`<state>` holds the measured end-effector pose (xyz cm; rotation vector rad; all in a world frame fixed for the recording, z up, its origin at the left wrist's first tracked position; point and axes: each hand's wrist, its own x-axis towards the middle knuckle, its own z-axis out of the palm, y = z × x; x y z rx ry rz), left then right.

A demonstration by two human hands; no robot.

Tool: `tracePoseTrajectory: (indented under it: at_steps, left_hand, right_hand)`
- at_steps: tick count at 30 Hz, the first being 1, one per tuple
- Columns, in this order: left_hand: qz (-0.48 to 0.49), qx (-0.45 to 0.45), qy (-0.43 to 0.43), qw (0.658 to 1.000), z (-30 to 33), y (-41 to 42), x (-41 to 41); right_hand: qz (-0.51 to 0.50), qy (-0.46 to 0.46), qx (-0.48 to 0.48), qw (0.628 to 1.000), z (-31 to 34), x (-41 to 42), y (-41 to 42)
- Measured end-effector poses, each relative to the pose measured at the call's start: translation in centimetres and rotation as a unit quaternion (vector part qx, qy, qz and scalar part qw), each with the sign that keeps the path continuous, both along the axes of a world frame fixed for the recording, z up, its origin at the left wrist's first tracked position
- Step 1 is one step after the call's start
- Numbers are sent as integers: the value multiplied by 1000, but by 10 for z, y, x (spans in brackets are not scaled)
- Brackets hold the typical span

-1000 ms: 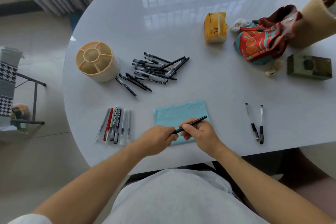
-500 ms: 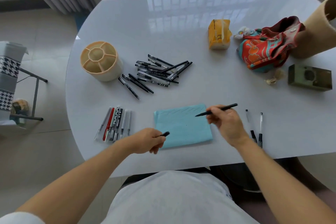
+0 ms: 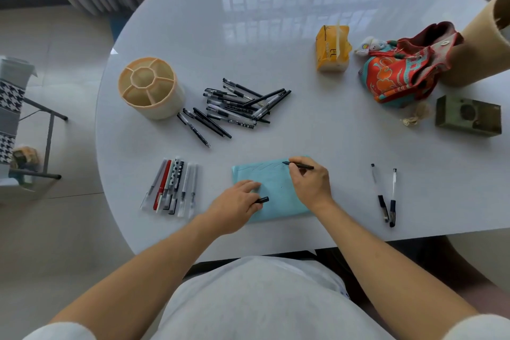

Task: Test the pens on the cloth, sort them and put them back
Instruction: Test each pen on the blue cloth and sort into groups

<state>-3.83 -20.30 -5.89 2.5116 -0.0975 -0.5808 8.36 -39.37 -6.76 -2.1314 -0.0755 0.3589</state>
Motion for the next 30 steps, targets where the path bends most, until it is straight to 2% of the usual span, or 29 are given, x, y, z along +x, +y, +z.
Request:
tracePoseTrajectory:
  at_steps: [3,7,12,15,17,30]
  left_hand:
    - [2,-3,9,1000,-2,2,0]
    - [16,-21,9,1000,-3,3,1]
    - [53,-41,3,998,0,2,5]
    - [59,-44,-11,997,3,0,7]
    - [60,-51,-17,997,6,-1,9]
    - [42,-44,-2,998,24,-10,10]
  right_hand:
    - [-10,-13,-20,1000,0,4,-6]
    - [-78,-5,-21,997,8,11,-19]
    - [-101,66,103,987,34,2,-23]
    - [-66,147,201,966,49,-11,-21]
    - [-34,180,228,956,55,-21,-21]
    - [-30,200,244,949,62,-29,-27]
